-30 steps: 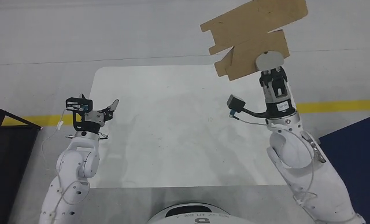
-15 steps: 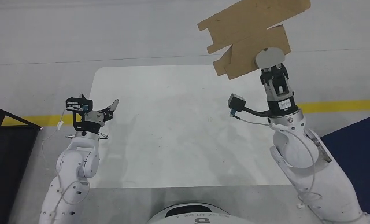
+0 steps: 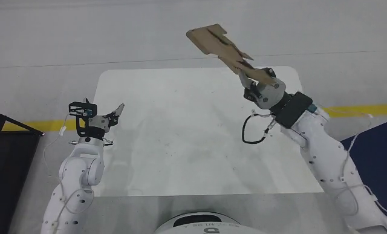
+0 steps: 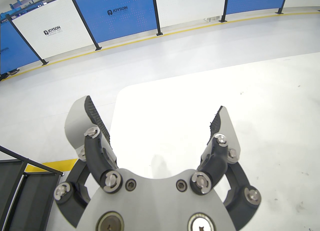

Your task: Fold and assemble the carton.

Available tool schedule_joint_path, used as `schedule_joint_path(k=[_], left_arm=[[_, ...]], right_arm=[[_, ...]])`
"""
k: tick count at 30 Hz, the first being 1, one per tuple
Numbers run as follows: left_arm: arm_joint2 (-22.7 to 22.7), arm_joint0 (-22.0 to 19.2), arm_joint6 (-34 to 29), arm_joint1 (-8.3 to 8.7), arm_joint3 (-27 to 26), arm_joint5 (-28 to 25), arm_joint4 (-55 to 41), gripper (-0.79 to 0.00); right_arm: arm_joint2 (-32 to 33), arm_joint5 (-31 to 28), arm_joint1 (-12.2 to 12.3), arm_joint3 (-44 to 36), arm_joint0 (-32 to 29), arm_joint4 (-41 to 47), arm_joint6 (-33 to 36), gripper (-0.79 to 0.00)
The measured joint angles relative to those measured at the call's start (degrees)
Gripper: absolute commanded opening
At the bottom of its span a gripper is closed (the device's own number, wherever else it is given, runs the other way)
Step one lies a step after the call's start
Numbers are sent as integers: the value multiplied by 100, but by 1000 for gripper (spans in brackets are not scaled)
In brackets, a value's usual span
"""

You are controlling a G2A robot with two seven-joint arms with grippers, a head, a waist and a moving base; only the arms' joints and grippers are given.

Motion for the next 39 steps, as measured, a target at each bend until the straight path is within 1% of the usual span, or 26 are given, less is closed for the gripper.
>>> schedule_joint_path(k=[2,3,6,9,12,19,23,26,27,29,30,32,33,36,39], left_arm=[[0,0,0,0,0,0,0,0],[0,0,0,0,0,0,0,0],[0,0,0,0,0,0,0,0],[0,0,0,0,0,0,0,0],[0,0,0,0,0,0,0,0],[0,0,0,0,0,0,0,0],[0,0,0,0,0,0,0,0],[0,0,0,0,0,0,0,0],[0,0,0,0,0,0,0,0],[0,0,0,0,0,0,0,0],[0,0,0,0,0,0,0,0],[0,0,0,0,0,0,0,0],[0,0,0,0,0,0,0,0],[0,0,0,0,0,0,0,0],[0,0,0,0,0,0,0,0]], right_arm=[[-212,-517,-51,169,92,647,-360,-785],[-350,-905,-83,302,162,1046,-564,-785],[-628,-1776,-165,631,380,1815,-921,-785],[-790,-2203,-235,792,497,1935,-1154,-785],[-861,-2347,-292,904,518,1978,-1311,-785],[-774,-2315,-360,1008,402,1954,-1242,-785],[-567,-1755,-363,1123,339,1498,-903,-785],[-200,-610,-314,1171,275,430,-315,-785],[-67,-88,-295,1148,194,-87,-109,-785],[116,537,-264,1048,48,-724,102,-785],[256,884,-235,950,-60,-1148,230,-785],[493,1379,-181,774,-267,-1853,499,-785],[653,1735,-146,600,-447,-2402,762,-785],[1003,2425,-91,178,-986,-3453,1211,-785],[1234,2759,-58,-146,-1436,-4011,1378,-785]])
